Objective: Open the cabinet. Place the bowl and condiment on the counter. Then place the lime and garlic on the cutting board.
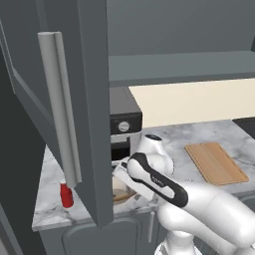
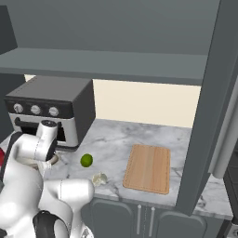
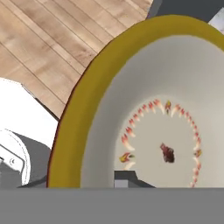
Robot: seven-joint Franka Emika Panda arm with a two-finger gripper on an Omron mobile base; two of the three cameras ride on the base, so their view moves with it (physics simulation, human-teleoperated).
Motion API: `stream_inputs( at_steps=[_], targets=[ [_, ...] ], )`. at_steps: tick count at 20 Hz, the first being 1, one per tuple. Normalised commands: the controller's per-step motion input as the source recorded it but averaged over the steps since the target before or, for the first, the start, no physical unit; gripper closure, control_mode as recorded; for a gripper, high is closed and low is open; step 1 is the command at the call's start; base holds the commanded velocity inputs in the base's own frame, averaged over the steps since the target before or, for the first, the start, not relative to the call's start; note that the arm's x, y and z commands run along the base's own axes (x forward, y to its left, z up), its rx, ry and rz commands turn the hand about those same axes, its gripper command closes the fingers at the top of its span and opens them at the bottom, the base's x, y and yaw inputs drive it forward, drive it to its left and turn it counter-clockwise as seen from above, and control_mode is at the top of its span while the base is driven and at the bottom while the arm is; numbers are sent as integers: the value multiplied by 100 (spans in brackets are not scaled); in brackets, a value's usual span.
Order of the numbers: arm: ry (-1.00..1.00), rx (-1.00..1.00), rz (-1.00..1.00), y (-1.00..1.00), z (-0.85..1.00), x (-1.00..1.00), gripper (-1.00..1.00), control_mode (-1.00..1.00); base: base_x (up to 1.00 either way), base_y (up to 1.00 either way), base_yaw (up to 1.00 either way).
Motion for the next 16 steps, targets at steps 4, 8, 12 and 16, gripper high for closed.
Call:
stream_inputs(
  at_steps=[4, 8, 12, 16],
  targets=[
    [-9, -4, 0, 0, -25, 33, 100, -100, 0, 0, 0],
    [-2, -1, 0, 8, -34, 0, -100, -100, 0, 0, 0],
    [0, 0, 0, 1, 24, -24, -100, -100, 0, 0, 0],
    [0, 0, 1, -18, 78, -57, -100, -100, 0, 0, 0]
  ],
)
